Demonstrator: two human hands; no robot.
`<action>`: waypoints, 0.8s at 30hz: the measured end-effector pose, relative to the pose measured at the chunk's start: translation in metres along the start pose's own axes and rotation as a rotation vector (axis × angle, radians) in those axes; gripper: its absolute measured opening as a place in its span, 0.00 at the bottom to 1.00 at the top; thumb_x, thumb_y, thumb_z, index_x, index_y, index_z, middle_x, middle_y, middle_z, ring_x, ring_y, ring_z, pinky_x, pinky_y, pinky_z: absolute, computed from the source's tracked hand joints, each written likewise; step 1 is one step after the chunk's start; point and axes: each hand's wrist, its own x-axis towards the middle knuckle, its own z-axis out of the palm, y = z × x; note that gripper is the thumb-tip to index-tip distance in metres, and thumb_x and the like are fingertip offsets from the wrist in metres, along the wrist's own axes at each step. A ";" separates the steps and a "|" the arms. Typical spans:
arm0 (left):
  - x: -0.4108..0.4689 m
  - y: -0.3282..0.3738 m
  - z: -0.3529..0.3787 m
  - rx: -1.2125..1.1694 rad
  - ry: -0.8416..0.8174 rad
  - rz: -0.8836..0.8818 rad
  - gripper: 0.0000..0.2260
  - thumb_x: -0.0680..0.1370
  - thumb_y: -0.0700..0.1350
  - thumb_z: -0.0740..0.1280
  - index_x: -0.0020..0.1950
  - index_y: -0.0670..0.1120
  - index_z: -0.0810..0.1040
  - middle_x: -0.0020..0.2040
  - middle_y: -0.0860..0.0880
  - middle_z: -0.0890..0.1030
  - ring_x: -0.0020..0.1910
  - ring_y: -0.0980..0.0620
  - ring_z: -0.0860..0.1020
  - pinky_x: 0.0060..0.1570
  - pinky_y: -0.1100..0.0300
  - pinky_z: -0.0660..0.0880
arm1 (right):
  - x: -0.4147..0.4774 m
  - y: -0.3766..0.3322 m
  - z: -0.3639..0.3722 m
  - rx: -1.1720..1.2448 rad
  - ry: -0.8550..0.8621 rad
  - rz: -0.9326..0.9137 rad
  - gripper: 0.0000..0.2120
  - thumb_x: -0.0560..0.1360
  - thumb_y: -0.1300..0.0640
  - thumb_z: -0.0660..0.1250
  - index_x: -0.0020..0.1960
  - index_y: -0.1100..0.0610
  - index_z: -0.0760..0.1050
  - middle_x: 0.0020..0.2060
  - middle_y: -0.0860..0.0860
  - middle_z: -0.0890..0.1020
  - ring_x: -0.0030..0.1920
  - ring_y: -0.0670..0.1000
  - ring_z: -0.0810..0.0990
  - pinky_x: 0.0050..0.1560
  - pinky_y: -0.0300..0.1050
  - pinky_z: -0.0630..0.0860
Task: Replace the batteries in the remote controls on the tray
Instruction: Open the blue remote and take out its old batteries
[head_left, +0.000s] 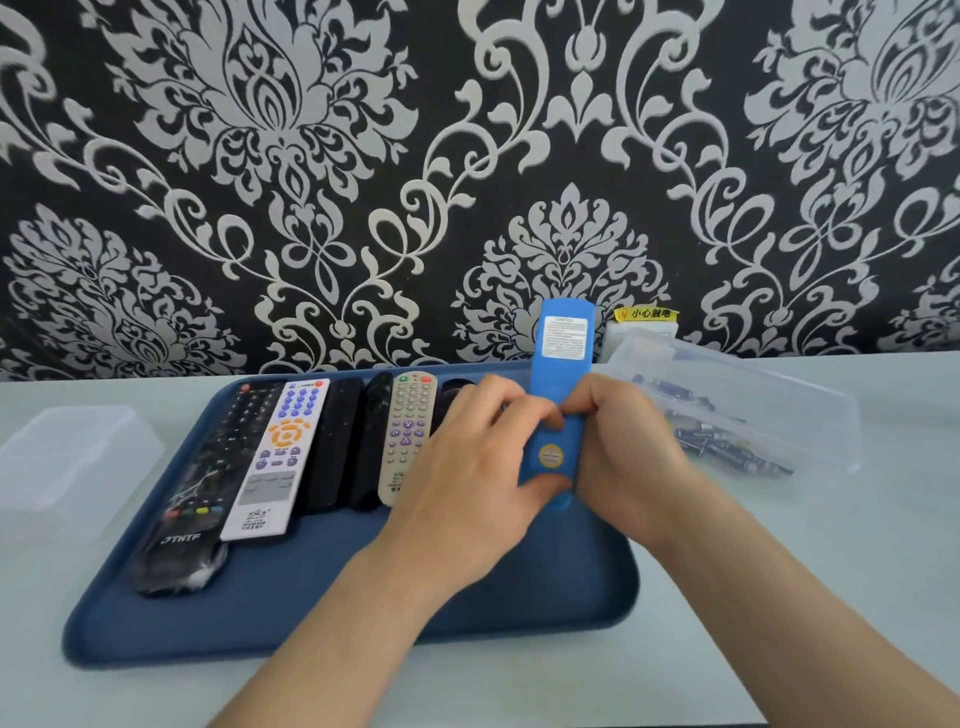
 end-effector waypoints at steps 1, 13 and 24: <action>0.000 0.000 0.001 0.002 -0.017 -0.003 0.19 0.68 0.50 0.76 0.55 0.52 0.73 0.51 0.58 0.68 0.50 0.54 0.72 0.44 0.50 0.75 | 0.000 0.000 -0.001 0.003 -0.010 0.007 0.17 0.69 0.61 0.59 0.56 0.64 0.73 0.43 0.60 0.78 0.43 0.60 0.80 0.44 0.53 0.73; 0.006 0.001 -0.009 0.106 -0.089 -0.021 0.22 0.64 0.59 0.75 0.50 0.53 0.70 0.48 0.59 0.69 0.49 0.55 0.68 0.42 0.60 0.70 | -0.006 -0.006 0.005 -0.145 -0.043 -0.009 0.19 0.82 0.53 0.57 0.62 0.66 0.74 0.53 0.66 0.79 0.52 0.62 0.79 0.63 0.66 0.72; -0.003 0.011 -0.010 -0.262 -0.215 -0.144 0.17 0.70 0.47 0.76 0.36 0.50 0.66 0.33 0.53 0.73 0.31 0.53 0.69 0.33 0.61 0.68 | -0.004 -0.020 -0.009 -0.250 0.073 -0.069 0.14 0.84 0.52 0.56 0.61 0.60 0.73 0.47 0.59 0.85 0.45 0.56 0.83 0.52 0.55 0.81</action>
